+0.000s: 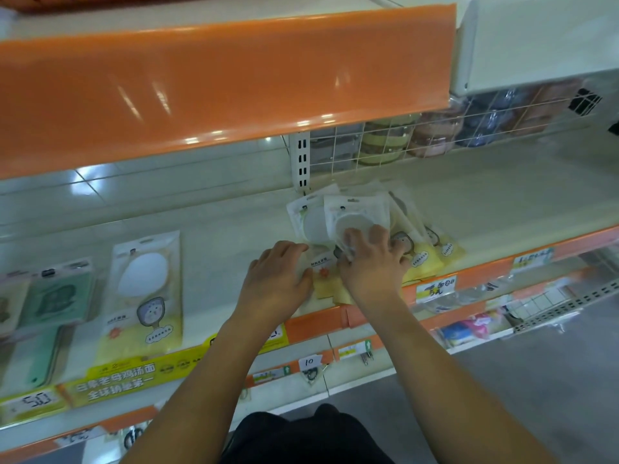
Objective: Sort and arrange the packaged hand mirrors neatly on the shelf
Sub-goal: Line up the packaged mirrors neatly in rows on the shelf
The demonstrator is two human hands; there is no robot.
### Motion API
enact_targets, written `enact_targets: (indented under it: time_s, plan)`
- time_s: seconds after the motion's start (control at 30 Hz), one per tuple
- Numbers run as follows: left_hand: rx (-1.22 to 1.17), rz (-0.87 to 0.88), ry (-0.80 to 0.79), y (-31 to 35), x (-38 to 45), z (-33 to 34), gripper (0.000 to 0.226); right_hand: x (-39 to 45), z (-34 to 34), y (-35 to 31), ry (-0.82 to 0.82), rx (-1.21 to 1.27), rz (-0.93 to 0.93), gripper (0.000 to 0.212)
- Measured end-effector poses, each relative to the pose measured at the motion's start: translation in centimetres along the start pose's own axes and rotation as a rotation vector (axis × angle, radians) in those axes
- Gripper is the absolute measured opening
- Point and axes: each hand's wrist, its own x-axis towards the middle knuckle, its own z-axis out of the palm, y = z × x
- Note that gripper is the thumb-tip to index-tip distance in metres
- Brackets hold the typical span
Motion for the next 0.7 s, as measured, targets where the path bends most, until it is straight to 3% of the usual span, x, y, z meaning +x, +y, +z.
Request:
enact_targets:
  time_s: [0.1, 0.37, 0.5, 0.7]
  plan:
    - [0.008, 0.014, 0.022, -0.3, -0.2, -0.2, 0.043, 0.3, -0.4, 1.0, 0.041, 0.087, 0.001, 0.02]
    - [0.044, -0.007, 0.069, -2.0, -1.9, -0.7, 0.043, -0.8, -1.2, 0.7, 0.136, 0.11, -0.047, 0.029]
    - [0.077, -0.007, 0.111, -2.4, -2.8, -1.1, 0.042, -2.0, -1.6, -0.8, 0.233, 0.123, -0.136, 0.026]
    - [0.092, -0.048, 0.195, -4.1, -4.4, -2.2, 0.041, -3.7, -0.9, -5.0, 0.227, 0.169, -0.292, 0.029]
